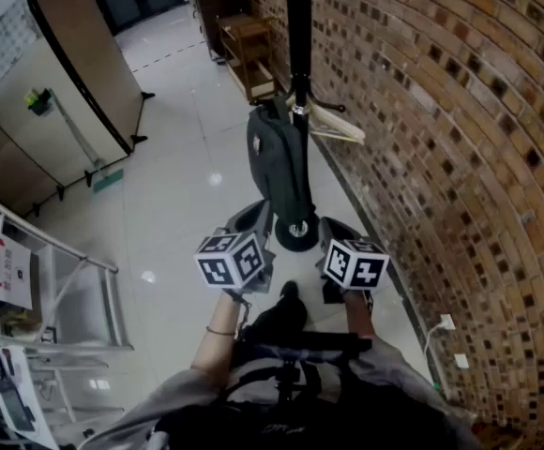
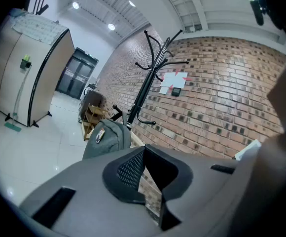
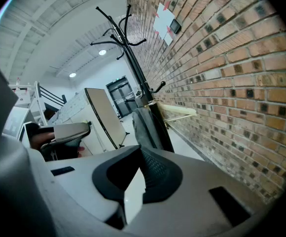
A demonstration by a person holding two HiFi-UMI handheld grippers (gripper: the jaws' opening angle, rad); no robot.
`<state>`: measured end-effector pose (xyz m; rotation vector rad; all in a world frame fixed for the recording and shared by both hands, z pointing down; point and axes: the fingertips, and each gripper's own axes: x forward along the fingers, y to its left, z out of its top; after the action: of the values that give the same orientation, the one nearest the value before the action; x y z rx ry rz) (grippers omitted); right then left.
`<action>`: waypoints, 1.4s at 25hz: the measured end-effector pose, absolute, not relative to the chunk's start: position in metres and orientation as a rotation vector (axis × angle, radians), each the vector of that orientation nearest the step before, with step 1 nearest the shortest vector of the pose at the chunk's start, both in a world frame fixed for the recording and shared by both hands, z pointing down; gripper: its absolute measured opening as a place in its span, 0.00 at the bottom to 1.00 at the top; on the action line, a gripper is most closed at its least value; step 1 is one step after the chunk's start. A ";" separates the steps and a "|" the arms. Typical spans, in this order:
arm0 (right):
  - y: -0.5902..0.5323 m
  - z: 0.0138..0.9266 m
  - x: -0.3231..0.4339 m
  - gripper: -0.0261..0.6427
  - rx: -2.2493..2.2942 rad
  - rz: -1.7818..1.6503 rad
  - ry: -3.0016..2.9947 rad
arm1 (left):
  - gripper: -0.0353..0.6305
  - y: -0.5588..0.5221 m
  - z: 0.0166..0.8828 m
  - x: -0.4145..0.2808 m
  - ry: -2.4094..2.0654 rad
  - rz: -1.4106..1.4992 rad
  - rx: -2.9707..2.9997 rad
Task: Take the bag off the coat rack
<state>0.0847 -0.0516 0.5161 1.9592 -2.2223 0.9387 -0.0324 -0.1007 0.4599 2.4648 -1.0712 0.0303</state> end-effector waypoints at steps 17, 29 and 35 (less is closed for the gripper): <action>-0.174 0.513 0.138 0.05 2.125 0.988 -2.047 | 0.09 -0.266 0.444 0.014 -0.905 0.041 2.502; -0.199 0.521 0.132 0.05 2.103 0.997 -2.020 | 0.23 -0.324 0.454 0.038 -0.837 0.117 2.464; -0.208 0.521 0.142 0.05 2.081 0.990 -2.023 | 0.23 -0.343 0.463 0.058 -0.855 0.244 2.487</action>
<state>0.1417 -0.2078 0.5212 2.0805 -2.0228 0.9896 0.0578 -0.3431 0.4627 2.4869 -0.8554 0.2435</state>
